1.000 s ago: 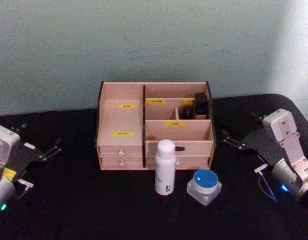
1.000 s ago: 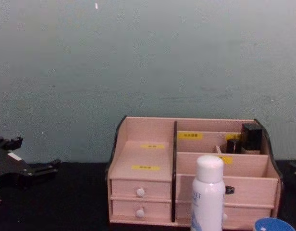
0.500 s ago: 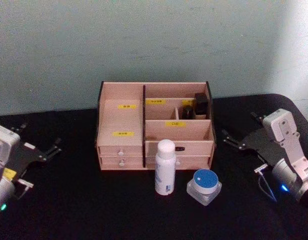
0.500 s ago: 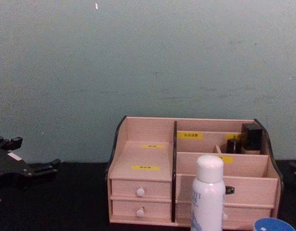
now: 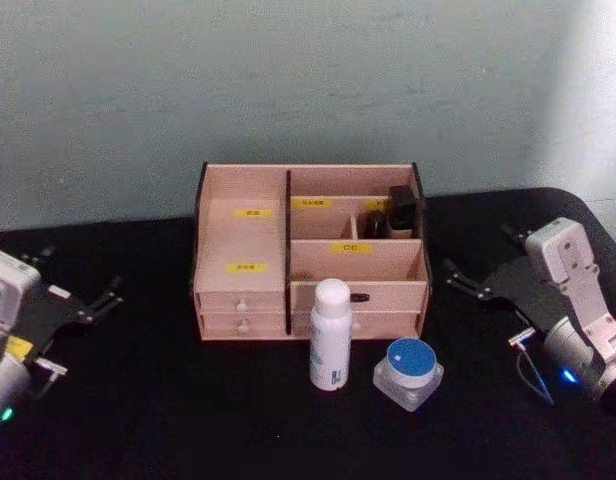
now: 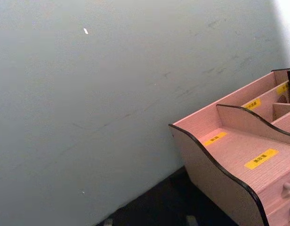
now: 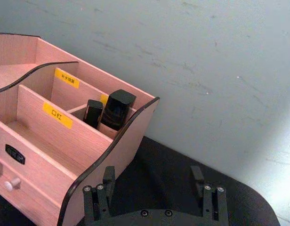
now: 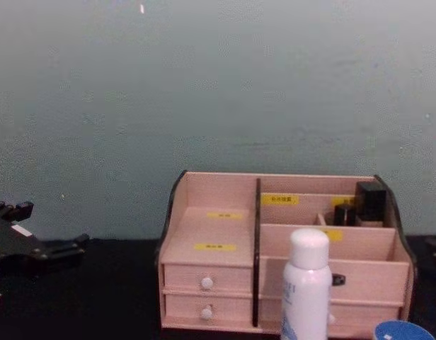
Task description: Pick up the facial cleanser and watermelon frost from the table and place them into the tiered storage box.
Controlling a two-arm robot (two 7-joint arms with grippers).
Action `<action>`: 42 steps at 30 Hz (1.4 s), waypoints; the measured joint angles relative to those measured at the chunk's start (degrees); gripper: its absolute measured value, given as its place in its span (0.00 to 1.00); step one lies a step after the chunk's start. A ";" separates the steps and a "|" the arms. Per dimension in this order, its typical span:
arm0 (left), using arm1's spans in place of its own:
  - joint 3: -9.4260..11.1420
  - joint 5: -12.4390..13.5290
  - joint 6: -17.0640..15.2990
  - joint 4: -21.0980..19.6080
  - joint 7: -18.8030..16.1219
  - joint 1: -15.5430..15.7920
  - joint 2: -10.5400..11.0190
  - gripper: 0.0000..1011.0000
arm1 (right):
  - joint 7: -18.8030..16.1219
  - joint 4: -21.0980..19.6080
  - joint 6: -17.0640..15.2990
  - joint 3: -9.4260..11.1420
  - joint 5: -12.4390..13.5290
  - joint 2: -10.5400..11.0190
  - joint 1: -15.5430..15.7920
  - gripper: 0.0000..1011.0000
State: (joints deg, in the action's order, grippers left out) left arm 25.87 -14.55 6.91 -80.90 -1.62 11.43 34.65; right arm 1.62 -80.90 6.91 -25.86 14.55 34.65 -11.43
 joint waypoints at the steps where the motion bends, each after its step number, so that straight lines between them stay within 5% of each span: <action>1: 0.00 0.00 0.00 0.00 0.00 0.00 0.00 0.99 | 0.00 0.00 0.00 0.00 0.00 0.00 0.00 0.99; 7: 0.00 0.00 0.00 0.00 0.00 0.00 0.00 0.99 | 0.00 0.00 0.00 0.00 0.00 0.00 0.00 0.99; 22: 0.00 0.00 0.00 0.00 0.00 0.00 0.00 0.99 | -4.78 -3.63 2.10 4.92 3.57 1.24 3.33 0.99; 30: 0.00 0.00 0.00 0.00 0.00 0.00 0.00 0.99 | -10.97 -9.89 5.28 7.88 7.54 4.48 8.23 0.99; 42: 0.00 0.00 0.00 0.00 0.00 0.00 0.00 0.99 | -22.06 -13.27 6.15 6.58 10.37 6.62 10.34 0.99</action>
State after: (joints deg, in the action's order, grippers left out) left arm 25.86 -14.55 6.91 -80.90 -1.62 11.43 34.65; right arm -20.44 -94.17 13.05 -19.28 24.91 41.26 -1.10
